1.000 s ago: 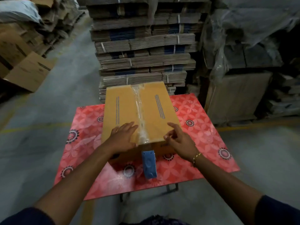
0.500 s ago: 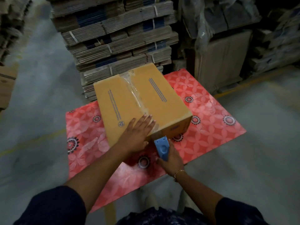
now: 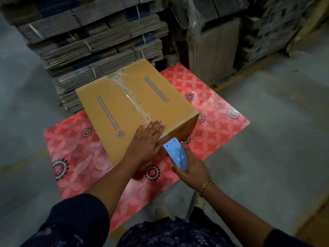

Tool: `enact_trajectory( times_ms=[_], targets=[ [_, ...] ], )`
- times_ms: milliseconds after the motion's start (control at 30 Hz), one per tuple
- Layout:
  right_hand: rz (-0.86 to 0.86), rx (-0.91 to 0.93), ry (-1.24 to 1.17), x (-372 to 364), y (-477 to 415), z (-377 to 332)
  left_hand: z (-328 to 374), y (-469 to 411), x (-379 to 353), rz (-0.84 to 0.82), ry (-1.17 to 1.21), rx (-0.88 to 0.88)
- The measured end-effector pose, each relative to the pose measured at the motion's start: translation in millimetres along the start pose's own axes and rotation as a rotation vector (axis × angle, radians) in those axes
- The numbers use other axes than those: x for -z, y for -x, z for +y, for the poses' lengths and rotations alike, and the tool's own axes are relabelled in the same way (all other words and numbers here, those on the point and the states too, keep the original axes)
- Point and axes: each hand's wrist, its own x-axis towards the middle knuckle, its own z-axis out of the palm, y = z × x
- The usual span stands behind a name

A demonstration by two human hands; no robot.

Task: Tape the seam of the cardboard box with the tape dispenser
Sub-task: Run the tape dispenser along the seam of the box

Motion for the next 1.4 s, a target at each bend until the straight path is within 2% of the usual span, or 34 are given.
enact_trajectory(
  times_ms=[567,667,767,1100,1200,1267,1400],
  targets=[
    [-0.148,-0.093,0.318,36,9,-29,-1,-2,-7,0.051,0.022,0.019],
    [-0.184,-0.092,0.431,45,-4,-39,0,-2,-7,0.061,0.03,0.025],
    [-0.267,-0.092,0.52,57,-23,-61,2,-2,-6,0.068,0.019,0.023],
    [-0.536,-0.127,0.545,79,-87,-112,3,0,-1,0.07,0.025,0.015],
    [-0.783,-0.158,0.709,74,-83,-92,4,3,-1,0.068,0.028,0.021],
    [-0.843,-0.347,0.792,68,-62,-48,3,3,-4,0.07,0.022,0.019],
    [-0.643,-0.37,0.634,74,-41,17,0,-3,-5,0.082,0.004,0.016]
  ],
)
